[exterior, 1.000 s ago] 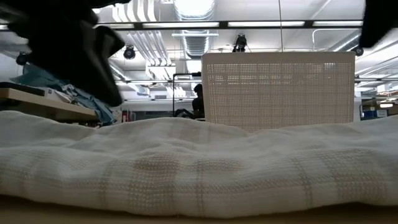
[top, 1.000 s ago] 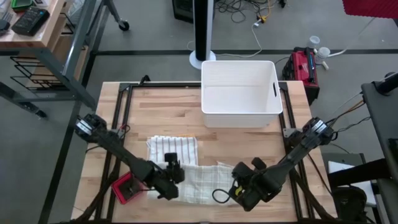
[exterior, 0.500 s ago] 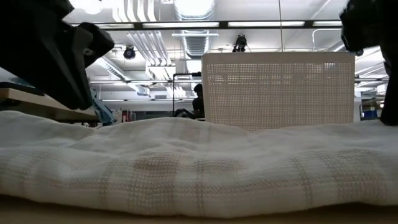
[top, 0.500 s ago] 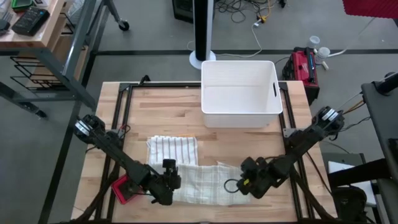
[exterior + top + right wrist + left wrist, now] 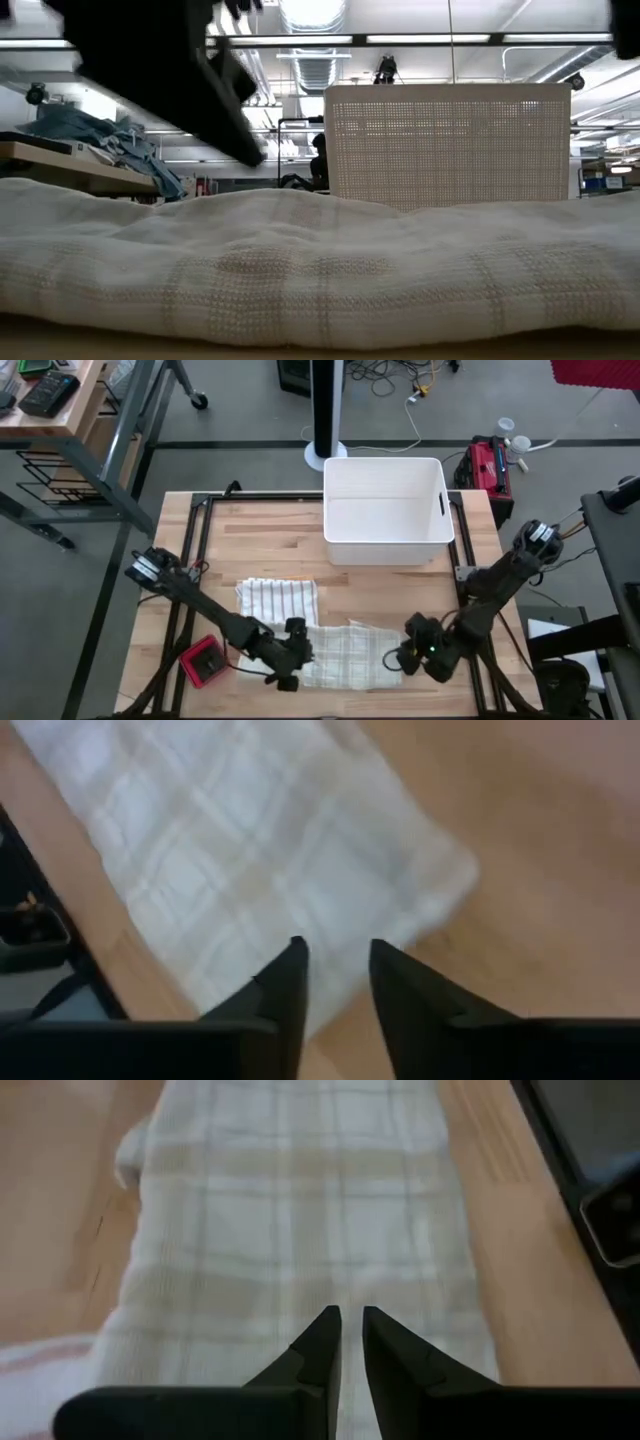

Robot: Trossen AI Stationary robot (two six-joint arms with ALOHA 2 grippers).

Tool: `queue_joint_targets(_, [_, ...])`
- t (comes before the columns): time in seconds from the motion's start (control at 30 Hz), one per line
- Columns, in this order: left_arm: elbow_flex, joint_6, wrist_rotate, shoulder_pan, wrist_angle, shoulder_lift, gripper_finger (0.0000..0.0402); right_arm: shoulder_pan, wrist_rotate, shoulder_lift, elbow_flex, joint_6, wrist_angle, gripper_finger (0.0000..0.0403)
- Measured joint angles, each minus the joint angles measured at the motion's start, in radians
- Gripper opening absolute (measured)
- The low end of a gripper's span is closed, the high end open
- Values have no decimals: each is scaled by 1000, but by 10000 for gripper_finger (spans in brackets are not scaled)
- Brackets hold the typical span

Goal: Fold towel
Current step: Fold the light gray patterned towel

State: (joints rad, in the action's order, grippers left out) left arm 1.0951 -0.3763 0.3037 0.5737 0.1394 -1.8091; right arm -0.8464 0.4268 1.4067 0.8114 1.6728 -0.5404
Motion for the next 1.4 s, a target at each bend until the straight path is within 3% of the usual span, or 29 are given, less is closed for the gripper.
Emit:
queue_joint_targets(0.27, [51,72,-7,-15,-67,-113,36,-123,1,74,-7,286,22,213])
queue_joint_targets(0.5, [127,107,-7,-43,-55,-219,36,-87,-20,159,-7,277,103,279])
queue_joint_targets(0.7, [138,74,-7,-59,-59,-248,36,-38,-65,156,-1,225,117,288])
queue_joint_targets(0.9, [136,65,-8,-79,-58,-248,36,41,-111,160,-9,121,243,289])
queue_joint_targets(1.23, [124,77,-8,-89,-73,-248,36,112,-184,192,-13,148,310,286])
queue_joint_targets(1.4, [123,76,-9,-89,-74,-248,36,180,-184,236,-34,125,553,284])
